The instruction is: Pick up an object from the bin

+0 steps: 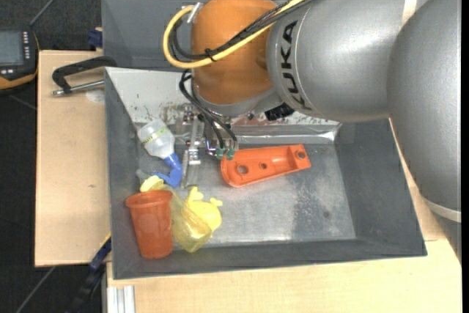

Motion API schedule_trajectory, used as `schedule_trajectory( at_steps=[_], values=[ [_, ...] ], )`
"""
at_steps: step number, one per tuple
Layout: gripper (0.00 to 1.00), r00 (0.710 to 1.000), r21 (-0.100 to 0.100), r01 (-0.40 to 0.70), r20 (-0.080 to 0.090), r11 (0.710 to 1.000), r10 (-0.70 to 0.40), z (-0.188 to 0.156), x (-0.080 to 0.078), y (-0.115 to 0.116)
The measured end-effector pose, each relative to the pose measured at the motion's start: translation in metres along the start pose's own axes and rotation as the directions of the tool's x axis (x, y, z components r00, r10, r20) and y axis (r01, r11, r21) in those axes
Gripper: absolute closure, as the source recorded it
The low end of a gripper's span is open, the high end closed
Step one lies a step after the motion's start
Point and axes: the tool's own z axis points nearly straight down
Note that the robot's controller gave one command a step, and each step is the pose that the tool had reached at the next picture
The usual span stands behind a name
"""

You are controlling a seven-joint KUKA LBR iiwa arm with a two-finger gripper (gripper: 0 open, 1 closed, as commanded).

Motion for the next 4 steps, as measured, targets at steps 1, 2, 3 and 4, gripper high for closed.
schedule_trajectory(
  at_steps=[1, 2, 3, 4],
  values=[
    [0.0, 1.0, -0.002, -0.002, 0.008, 1.0, 0.002, -0.005, -0.002, -0.001],
    [1.0, 1.0, -0.001, -0.027, 0.0, 1.0, 0.027, 0.05, 0.024, -0.092],
    [0.0, 1.0, -0.002, -0.026, 0.001, 1.0, 0.026, 0.049, 0.024, -0.092],
    [0.0, 1.0, -0.002, -0.026, 0.001, 1.0, 0.026, 0.049, 0.024, -0.092]
  ],
)
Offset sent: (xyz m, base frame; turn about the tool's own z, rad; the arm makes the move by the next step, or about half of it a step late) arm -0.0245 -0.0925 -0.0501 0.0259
